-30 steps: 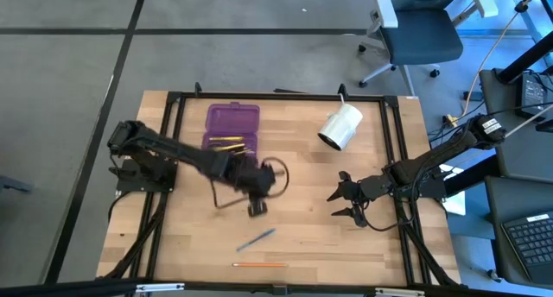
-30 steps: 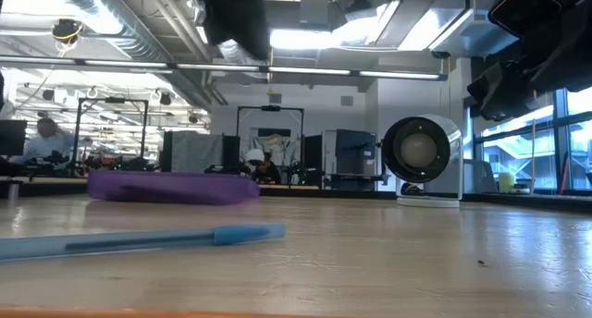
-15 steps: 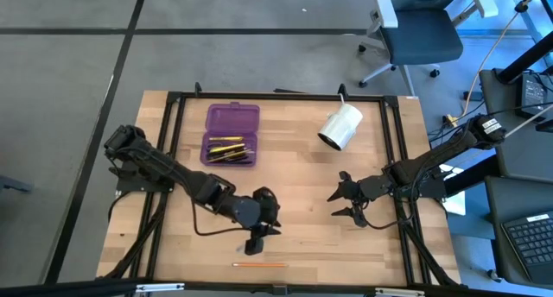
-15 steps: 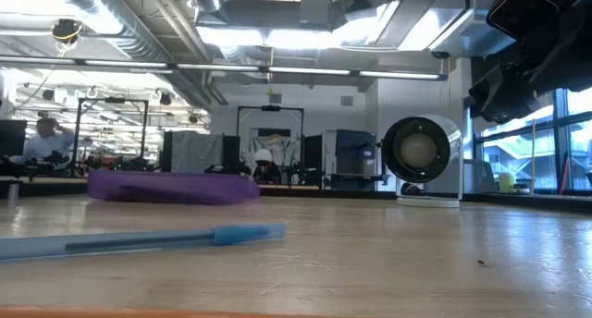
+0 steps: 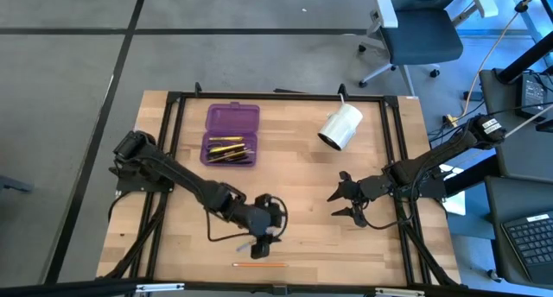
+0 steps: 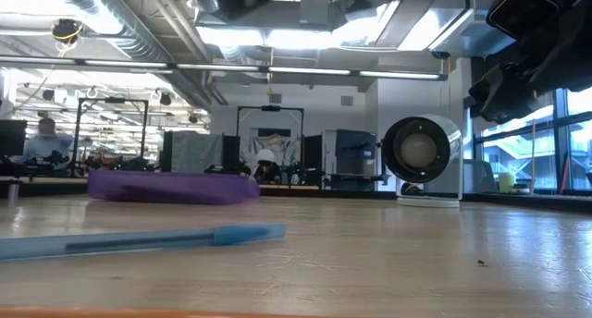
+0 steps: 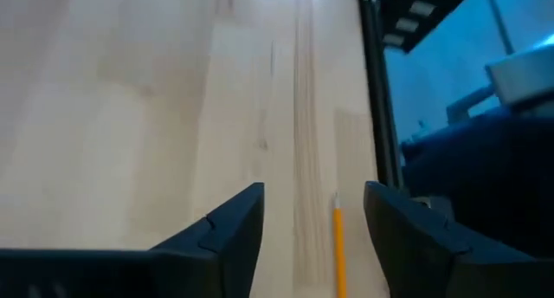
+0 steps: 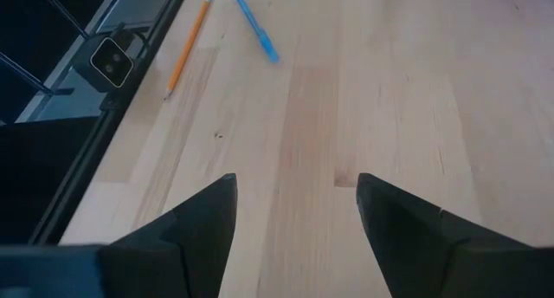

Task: Pick & place school supplies into a supply box
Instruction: Put the blue pen into the purple box organizer

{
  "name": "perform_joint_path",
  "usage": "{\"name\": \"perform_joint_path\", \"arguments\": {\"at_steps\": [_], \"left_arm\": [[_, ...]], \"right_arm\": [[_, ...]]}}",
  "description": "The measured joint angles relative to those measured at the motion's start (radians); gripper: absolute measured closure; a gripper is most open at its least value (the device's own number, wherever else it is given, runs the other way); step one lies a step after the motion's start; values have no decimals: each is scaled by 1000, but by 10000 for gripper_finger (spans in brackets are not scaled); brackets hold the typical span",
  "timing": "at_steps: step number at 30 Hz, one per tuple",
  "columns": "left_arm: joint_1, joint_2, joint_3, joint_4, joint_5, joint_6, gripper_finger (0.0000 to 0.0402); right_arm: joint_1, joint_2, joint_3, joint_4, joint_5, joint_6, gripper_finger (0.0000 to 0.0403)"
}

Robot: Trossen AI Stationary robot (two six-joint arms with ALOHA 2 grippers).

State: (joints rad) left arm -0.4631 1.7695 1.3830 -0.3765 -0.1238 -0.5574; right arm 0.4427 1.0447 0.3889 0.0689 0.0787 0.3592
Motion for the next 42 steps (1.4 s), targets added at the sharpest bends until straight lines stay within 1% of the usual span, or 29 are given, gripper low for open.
{"name": "perform_joint_path", "arguments": {"at_steps": [8, 11, 14, 24, 31, 37, 42], "left_arm": [[-26, 113, -1, -77, -5, -168, 213], [-29, 145, 0, -97, -11, -165, 210], [-31, 172, 0, -96, -14, -119, 211], [-33, 239, 0, -138, -104, -113, 210], [-33, 280, 0, -151, -113, -157, 210], [-35, 308, 5, -165, -111, -252, 212], [-47, 310, 4, -165, -126, -245, 210]], "right_arm": [[0, 0, 0, 0, 20, -1, 161], [0, 0, 0, 0, 20, 0, 161], [0, 0, 0, 0, 20, 0, 161], [0, 0, 0, -1, 19, -3, 161], [0, 0, 0, -4, 19, -3, 161], [0, 0, 0, -11, 29, -4, 161], [0, 0, 0, -15, 32, -4, 161]]}}
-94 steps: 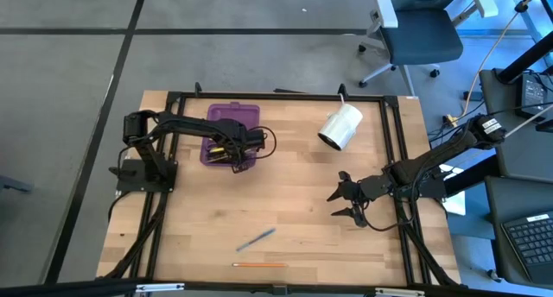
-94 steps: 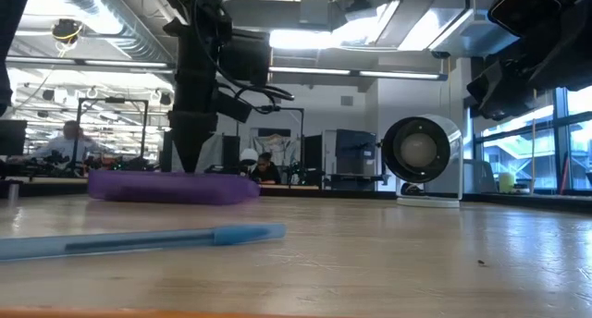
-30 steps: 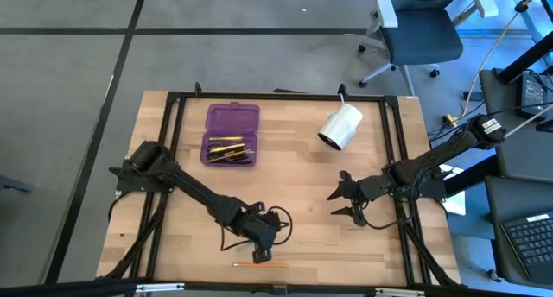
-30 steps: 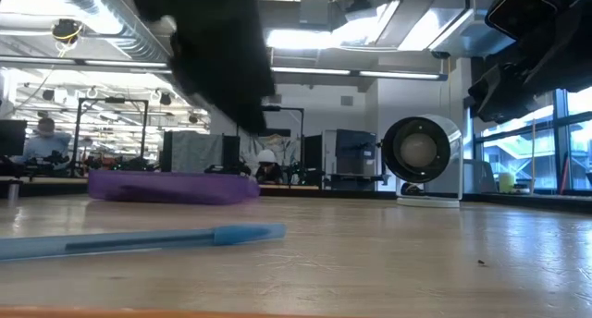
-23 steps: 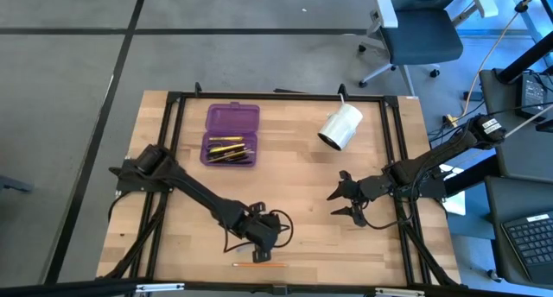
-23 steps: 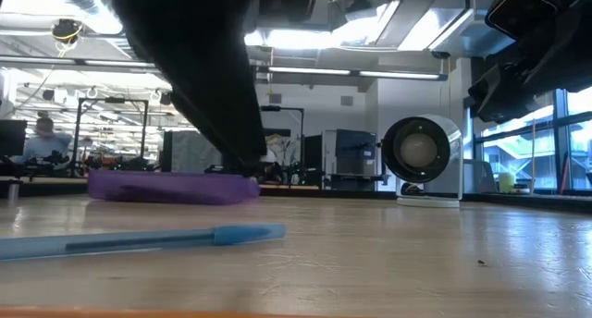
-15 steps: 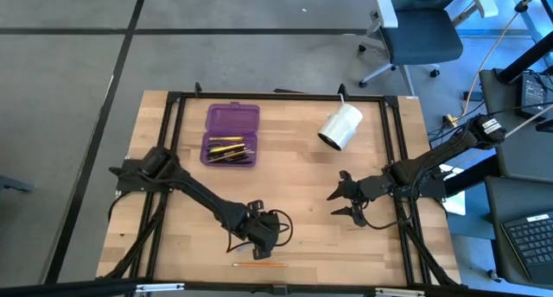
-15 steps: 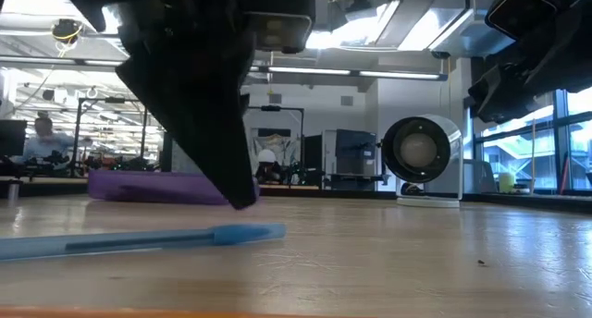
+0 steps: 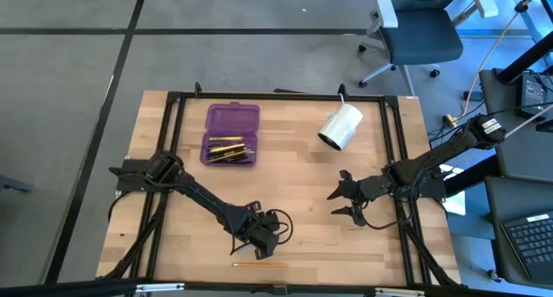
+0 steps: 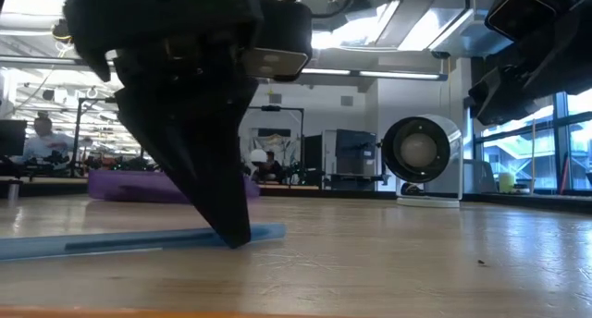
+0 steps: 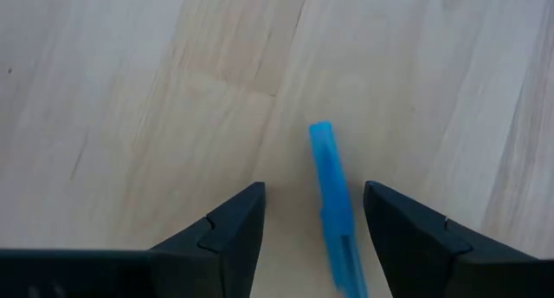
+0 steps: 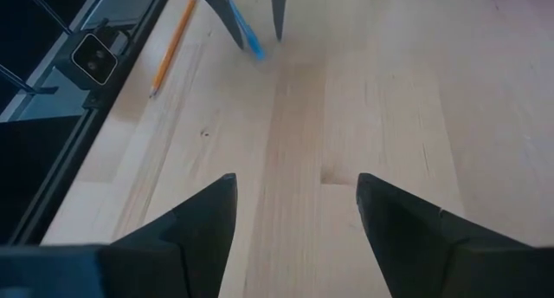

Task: Pick & place school supplies into a supply box
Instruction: Put the blue pen into the purple box organizer

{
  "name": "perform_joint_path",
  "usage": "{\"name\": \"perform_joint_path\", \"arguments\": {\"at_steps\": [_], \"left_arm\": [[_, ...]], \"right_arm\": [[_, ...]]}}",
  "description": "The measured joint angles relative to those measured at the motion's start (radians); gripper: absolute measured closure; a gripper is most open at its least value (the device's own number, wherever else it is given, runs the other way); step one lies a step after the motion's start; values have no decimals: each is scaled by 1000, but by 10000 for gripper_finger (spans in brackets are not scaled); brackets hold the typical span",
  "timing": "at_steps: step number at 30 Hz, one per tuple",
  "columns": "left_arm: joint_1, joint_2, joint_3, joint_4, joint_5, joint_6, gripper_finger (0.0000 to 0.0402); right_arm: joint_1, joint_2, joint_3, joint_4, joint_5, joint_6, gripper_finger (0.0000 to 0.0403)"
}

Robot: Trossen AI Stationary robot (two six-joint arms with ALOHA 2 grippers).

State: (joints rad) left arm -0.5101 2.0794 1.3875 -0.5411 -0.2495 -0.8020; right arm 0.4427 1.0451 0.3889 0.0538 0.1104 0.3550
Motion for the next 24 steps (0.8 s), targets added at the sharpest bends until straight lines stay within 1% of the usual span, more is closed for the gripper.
{"name": "perform_joint_path", "arguments": {"at_steps": [7, 12, 16, 22, 24], "left_arm": [[-14, -1, -3, -2, -25, 38, 215], [-14, -1, 0, -65, -4, -12, 234], [-9, -4, 0, -96, 51, -13, 268], [-10, -4, -2, -108, 68, -23, 331], [-5, -3, -2, -109, 75, -2, 352]], "right_arm": [[0, 0, 0, -8, 1, 0, 161], [0, 0, 0, -8, 2, -12, 161], [0, 0, 0, -7, 4, -24, 161], [0, 0, 0, -8, 4, -24, 161], [0, 0, 0, -7, 4, -26, 161]]}}
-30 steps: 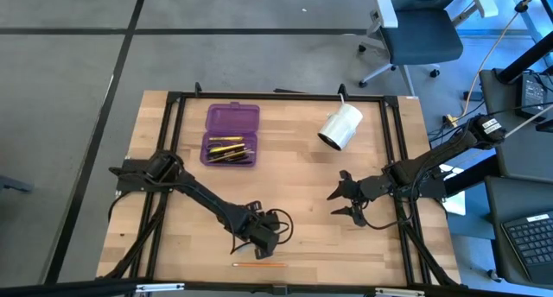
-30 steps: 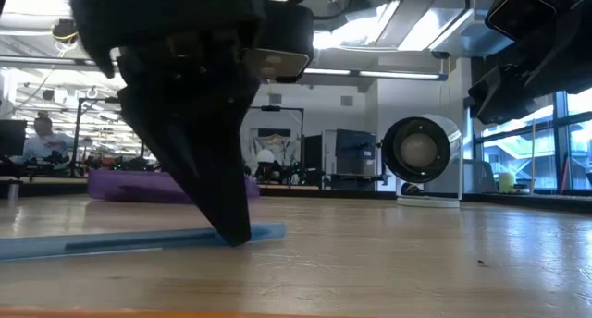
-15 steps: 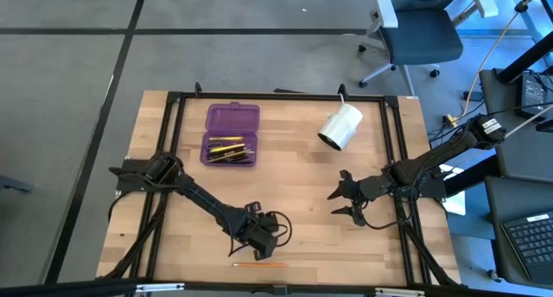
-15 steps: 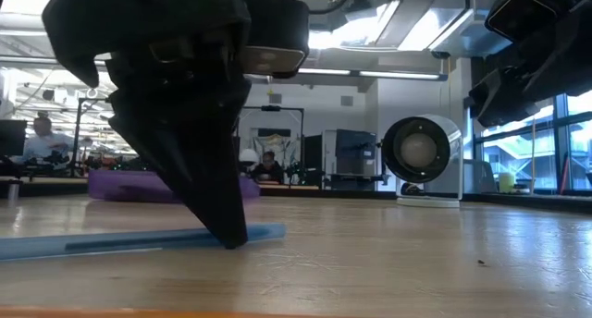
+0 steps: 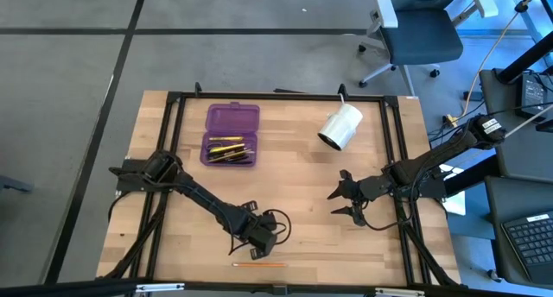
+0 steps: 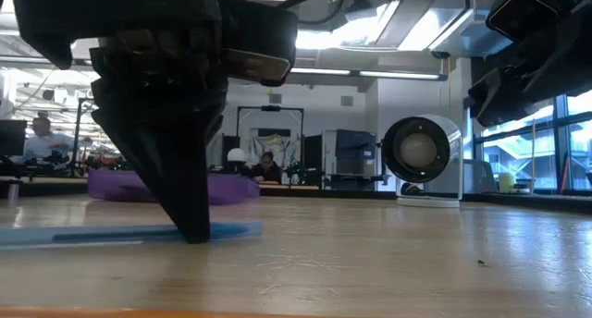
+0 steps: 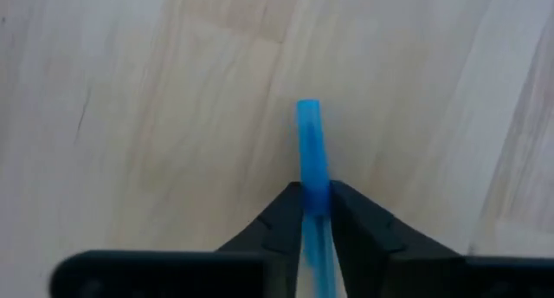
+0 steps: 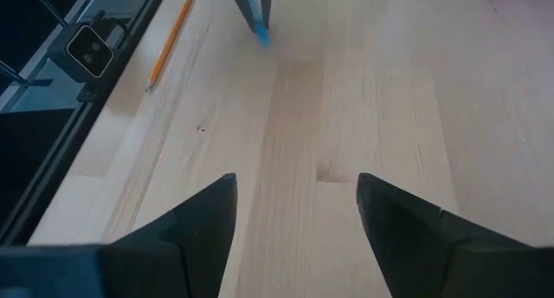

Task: Pick & place school supplies into a supply box
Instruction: Put the blue pen into the purple box organizer

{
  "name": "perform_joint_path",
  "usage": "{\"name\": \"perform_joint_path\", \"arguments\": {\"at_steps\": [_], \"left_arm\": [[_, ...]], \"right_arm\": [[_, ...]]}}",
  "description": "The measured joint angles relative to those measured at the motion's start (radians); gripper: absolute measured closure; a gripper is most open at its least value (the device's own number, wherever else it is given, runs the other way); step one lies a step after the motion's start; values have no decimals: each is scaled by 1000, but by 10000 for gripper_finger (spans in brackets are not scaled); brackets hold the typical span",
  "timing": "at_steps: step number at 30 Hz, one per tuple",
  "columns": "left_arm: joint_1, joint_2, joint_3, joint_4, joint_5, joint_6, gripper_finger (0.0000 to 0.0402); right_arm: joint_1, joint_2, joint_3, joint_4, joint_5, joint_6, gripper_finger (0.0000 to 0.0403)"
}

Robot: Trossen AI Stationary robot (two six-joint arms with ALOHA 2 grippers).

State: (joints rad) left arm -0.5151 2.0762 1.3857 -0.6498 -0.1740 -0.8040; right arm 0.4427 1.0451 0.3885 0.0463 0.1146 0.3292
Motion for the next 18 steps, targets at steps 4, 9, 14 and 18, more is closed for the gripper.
{"name": "perform_joint_path", "arguments": {"at_steps": [4, 9, 14, 18], "left_arm": [[2, 0, -1, 0, 10, 55, 386], [19, -12, -1, -3, 47, 66, 383], [47, -78, -13, -85, 111, 106, 384], [96, -185, -5, -208, 64, 175, 386]], "right_arm": [[0, 0, 0, -1, 0, -1, 161], [0, 0, 0, -13, 0, -1, 161], [0, 0, 0, -15, 0, -1, 161], [0, 0, 0, -18, 0, -1, 161]]}}
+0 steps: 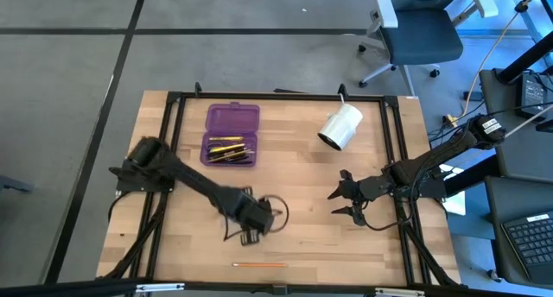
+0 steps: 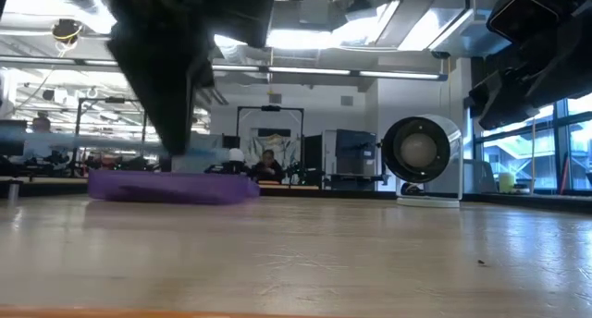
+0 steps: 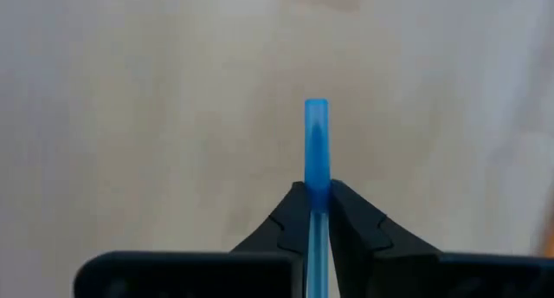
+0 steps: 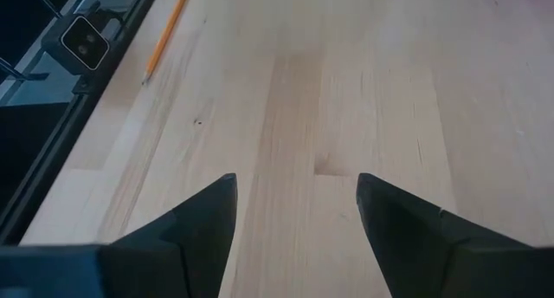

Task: Pick & place school supplies into a supply box
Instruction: Put the blue pen into the purple box organizer

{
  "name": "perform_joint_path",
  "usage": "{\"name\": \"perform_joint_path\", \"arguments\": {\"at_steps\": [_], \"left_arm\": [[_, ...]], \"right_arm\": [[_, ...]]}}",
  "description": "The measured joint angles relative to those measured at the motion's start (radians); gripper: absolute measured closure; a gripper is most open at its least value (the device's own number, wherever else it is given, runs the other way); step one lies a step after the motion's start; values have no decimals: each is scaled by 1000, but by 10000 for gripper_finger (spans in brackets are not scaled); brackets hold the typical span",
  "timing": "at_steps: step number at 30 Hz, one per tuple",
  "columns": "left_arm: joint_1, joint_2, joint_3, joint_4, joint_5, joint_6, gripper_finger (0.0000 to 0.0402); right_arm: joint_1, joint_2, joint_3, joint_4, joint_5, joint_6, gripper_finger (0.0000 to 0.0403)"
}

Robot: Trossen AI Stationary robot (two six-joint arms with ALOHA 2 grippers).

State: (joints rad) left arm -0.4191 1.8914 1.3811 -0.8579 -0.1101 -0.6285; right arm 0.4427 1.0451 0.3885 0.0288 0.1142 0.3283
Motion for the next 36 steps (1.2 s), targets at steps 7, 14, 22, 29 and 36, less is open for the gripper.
{"name": "perform_joint_path", "arguments": {"at_steps": [7, 14, 22, 29, 36], "left_arm": [[130, -156, 0, -166, -124, 229, 385], [292, -193, -7, -192, -208, 474, 385], [504, -193, -112, -109, -103, 591, 384], [638, -193, -229, 10, -45, 642, 384], [718, -194, -325, 127, -1, 660, 384]], "right_arm": [[0, 0, 0, -5, 0, 0, 161], [0, 0, 0, -14, 29, -21, 161], [0, 0, 0, -40, 34, -19, 161], [0, 0, 0, -57, 34, -17, 161], [0, 0, 0, -59, 34, -15, 161]]}}
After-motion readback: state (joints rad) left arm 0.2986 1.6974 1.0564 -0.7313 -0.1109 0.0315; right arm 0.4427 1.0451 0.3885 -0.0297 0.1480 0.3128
